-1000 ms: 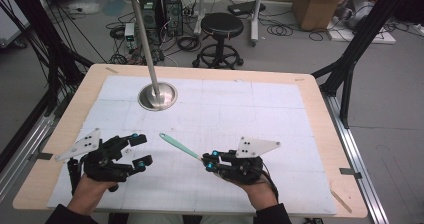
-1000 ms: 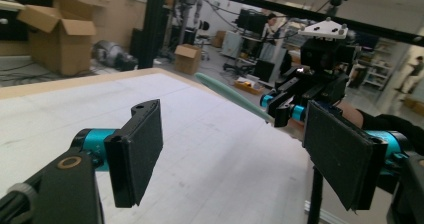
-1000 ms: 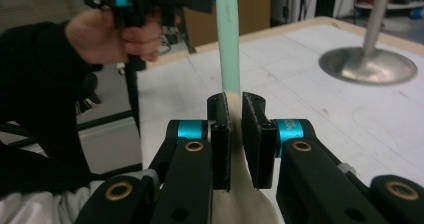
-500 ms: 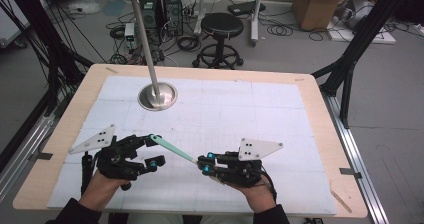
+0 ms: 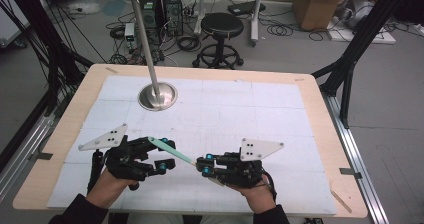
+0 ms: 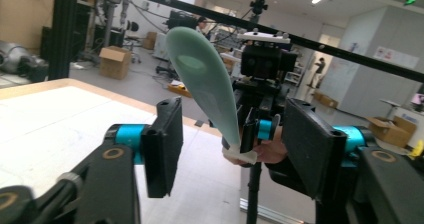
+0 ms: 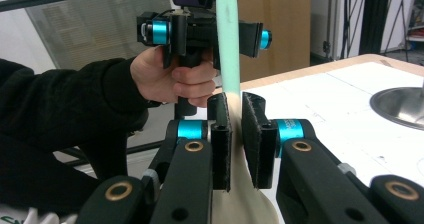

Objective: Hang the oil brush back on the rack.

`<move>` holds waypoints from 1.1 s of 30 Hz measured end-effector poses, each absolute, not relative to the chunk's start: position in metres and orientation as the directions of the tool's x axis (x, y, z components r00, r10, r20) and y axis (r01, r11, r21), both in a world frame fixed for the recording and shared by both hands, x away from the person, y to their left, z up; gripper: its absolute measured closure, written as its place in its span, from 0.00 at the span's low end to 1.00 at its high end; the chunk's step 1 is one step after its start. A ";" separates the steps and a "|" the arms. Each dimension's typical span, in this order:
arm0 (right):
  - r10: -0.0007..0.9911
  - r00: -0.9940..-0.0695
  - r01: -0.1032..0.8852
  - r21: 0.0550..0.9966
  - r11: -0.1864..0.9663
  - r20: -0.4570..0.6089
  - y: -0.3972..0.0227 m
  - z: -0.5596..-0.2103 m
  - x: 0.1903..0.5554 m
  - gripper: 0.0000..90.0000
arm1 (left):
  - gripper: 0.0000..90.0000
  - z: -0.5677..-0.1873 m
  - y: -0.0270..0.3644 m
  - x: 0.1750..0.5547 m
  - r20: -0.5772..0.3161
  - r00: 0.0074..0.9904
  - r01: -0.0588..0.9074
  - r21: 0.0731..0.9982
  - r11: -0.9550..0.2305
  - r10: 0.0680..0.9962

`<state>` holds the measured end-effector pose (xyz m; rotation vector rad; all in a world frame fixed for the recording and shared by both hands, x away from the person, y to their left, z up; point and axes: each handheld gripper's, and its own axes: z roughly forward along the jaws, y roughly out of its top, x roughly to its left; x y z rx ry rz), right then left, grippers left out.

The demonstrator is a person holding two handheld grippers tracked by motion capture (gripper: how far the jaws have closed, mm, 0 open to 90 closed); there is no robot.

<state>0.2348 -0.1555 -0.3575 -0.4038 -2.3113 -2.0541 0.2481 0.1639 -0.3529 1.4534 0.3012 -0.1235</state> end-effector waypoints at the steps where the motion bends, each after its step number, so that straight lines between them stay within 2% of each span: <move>1: 0.173 -0.966 0.212 0.972 0.102 0.193 -0.155 -0.357 0.234 0.92 | 0.51 -0.352 0.164 0.248 -0.275 0.957 0.263 0.957 0.120 0.091; 3: 0.168 -0.967 0.212 0.972 0.100 0.194 -0.155 -0.357 0.234 0.92 | 0.53 -0.352 0.164 0.248 -0.273 0.959 0.261 0.957 0.124 0.083; 16: 0.082 -0.970 0.232 0.971 0.053 0.227 -0.155 -0.359 0.235 0.92 | 0.83 -0.342 0.163 0.247 -0.226 0.973 0.218 0.963 0.157 0.035; 29: 0.075 -0.969 0.237 0.971 0.043 0.234 -0.156 -0.361 0.236 0.91 | 0.85 -0.331 0.157 0.244 -0.210 0.975 0.200 0.972 0.125 0.074; 33: 0.111 -0.968 0.230 0.972 0.037 0.225 -0.159 -0.359 0.236 0.88 | 0.85 -0.325 0.153 0.243 -0.197 0.975 0.187 0.977 0.102 0.099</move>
